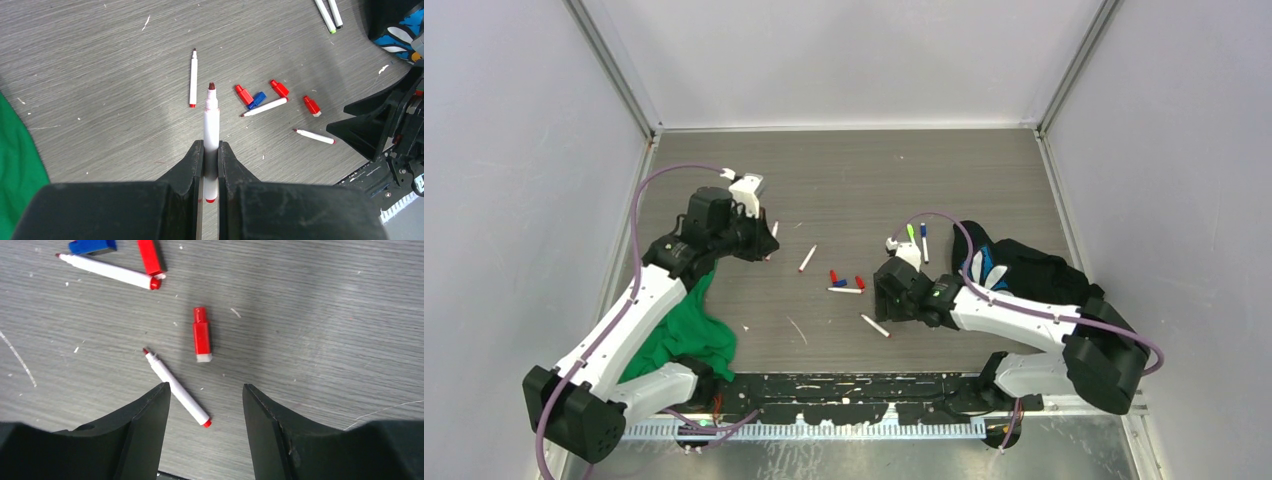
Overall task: Insert the pens into the pen caps
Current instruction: Adjust the pen cap at the center of the board.
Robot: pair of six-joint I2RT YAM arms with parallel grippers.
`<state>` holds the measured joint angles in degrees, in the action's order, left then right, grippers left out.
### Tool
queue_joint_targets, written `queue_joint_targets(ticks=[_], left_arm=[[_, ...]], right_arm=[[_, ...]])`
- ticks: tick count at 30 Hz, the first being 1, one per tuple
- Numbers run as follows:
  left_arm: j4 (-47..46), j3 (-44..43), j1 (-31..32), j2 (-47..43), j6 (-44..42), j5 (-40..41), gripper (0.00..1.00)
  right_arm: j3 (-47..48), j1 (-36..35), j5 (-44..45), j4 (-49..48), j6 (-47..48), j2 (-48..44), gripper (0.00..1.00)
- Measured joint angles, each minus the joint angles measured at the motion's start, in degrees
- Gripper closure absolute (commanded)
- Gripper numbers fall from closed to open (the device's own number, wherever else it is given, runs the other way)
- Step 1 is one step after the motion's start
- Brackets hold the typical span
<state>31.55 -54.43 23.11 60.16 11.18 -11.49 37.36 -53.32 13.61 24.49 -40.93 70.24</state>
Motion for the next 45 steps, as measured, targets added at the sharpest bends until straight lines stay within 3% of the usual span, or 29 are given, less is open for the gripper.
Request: queue_joint_targets(ticks=[23,45], left_arm=[[0.13,0.0,0.07,1.01,0.13,0.28,1.0],[0.22,0.0,0.07,0.96,0.09,0.46,1.0]], right_arm=[[3.74,0.0,6.47,0.24,2.27,10.84,0.4],[7.48,2.16,10.49,3.69,4.2,14.14,0.39]])
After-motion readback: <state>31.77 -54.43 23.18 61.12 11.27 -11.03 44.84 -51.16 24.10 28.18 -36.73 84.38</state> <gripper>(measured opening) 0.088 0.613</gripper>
